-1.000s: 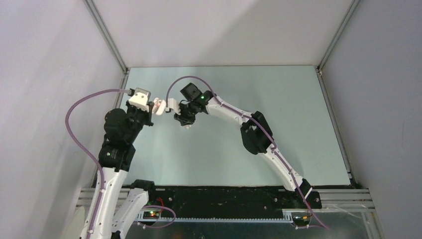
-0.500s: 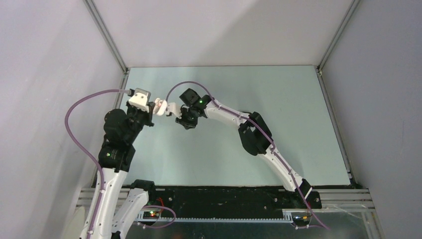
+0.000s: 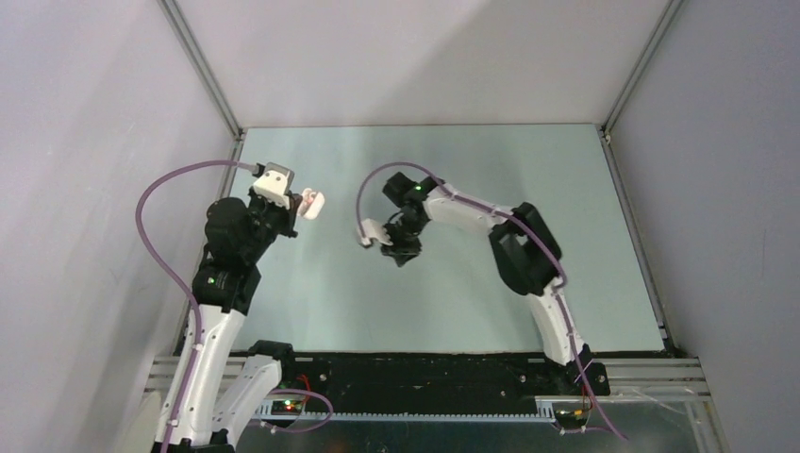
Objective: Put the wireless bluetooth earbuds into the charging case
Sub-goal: Move the earbud to the center of the board.
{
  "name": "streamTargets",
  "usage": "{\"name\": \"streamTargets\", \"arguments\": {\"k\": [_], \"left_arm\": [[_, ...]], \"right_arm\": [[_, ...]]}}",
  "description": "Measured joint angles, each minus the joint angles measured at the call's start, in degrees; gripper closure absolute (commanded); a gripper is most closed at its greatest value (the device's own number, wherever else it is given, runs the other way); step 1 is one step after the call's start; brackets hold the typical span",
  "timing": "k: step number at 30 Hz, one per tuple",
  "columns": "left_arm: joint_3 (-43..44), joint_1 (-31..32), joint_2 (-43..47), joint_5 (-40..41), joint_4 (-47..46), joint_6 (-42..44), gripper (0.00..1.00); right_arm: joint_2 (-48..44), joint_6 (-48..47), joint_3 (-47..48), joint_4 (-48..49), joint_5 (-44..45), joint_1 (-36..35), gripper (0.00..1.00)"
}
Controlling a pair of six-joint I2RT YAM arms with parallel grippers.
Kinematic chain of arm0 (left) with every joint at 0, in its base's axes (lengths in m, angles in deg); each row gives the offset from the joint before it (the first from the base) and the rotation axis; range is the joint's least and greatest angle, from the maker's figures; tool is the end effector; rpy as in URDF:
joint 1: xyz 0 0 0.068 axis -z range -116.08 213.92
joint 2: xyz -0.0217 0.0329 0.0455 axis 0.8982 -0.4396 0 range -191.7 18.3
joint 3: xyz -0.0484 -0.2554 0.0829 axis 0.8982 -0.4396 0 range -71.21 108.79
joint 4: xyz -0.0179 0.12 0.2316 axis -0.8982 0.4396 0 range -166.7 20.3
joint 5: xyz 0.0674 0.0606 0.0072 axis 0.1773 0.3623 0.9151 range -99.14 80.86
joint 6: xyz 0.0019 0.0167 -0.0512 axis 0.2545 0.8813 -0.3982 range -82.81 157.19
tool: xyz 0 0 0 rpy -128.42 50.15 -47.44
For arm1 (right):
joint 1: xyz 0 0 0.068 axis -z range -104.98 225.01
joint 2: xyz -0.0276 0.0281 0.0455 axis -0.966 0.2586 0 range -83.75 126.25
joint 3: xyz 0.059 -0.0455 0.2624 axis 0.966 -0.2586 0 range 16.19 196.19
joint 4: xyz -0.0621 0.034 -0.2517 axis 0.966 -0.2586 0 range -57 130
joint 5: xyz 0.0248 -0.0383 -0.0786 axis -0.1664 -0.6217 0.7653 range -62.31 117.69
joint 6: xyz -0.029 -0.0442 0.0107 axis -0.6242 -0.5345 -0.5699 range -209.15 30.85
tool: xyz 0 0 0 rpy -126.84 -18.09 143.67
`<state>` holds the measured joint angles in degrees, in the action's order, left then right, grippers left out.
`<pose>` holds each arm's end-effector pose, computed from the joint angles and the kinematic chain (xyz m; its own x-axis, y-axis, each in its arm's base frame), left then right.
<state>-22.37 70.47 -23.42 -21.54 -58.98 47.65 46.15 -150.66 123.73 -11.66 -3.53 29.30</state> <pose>0.1636 -0.0264 0.3591 -0.1213 0.1924 -0.9738 0.3489 0.9267 0.1397 0.3131 0.3476 0.1778 0.3056 -0.7632 -0.5693 -0.9295 -0.3689 -0.0043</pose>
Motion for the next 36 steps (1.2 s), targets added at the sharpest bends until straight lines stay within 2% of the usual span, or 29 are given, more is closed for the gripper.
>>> {"name": "streamTargets", "arguments": {"k": [4, 7, 15, 18, 21, 30, 33, 36], "left_arm": [[0.0, 0.0, -1.31, -0.7, -0.39, -0.04, 1.0], [0.0, 0.0, -1.99, -1.44, -0.87, -0.13, 1.0], [0.44, -0.02, -4.46, -3.45, -1.62, -0.13, 1.0], [0.96, -0.04, -6.03, -4.35, -2.19, -0.11, 1.0], [1.79, -0.04, -7.48, -5.01, -2.36, -0.11, 1.0], [4.24, -0.04, -10.78, -7.56, -3.87, -0.87, 1.0], [4.24, -0.04, -11.5, -7.8, -5.14, -1.53, 1.0], [4.35, -0.04, -12.2, -7.85, -6.05, -2.38, 1.0]], "right_arm": [[-11.72, -14.56, -14.29, -2.95, -2.99, 2.71, 0.81], [-17.07, -25.16, -20.17, -4.55, -4.68, 4.44, 0.79], [-18.82, -48.87, -25.9, -8.94, -3.5, 6.6, 0.75], [-18.82, -52.83, -26.23, -9.86, -2.71, 7.21, 0.65], [-18.82, -54.73, -26.82, -10.51, -2.08, 8.09, 0.6], [-19.76, -56.19, -28.98, -11.45, -0.44, 10.1, 0.57], [-21.86, -50.99, -29.27, -10.84, -0.94, 10.38, 0.59], [-24.83, -39.82, -29.29, -8.31, -2.36, 10.05, 0.66]]}}
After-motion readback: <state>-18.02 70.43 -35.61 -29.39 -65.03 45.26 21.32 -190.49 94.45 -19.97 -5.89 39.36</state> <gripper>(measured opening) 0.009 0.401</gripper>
